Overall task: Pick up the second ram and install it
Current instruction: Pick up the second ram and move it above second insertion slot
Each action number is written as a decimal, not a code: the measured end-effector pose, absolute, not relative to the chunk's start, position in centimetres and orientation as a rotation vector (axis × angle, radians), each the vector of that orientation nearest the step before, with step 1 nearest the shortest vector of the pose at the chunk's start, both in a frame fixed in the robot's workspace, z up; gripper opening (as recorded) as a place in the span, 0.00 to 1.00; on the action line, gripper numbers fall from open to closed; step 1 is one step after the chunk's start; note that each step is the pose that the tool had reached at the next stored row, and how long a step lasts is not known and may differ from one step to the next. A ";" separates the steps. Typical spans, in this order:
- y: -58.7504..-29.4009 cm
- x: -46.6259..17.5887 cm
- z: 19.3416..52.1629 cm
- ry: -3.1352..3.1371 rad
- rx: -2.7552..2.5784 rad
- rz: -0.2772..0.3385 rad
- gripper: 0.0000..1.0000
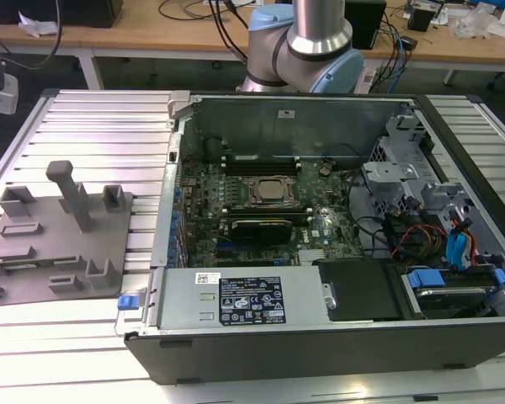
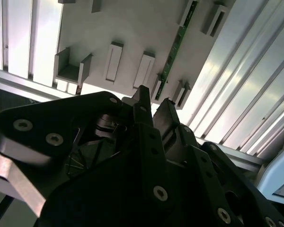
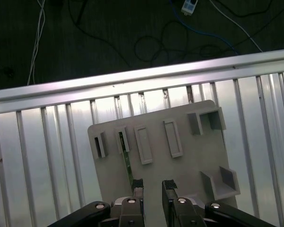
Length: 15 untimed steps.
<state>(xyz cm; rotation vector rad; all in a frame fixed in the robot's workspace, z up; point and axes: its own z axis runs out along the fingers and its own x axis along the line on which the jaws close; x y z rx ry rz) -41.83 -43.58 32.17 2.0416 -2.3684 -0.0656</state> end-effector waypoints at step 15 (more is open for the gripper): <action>-43.6 -41.8 31.2 -2.368 2.042 -0.066 0.30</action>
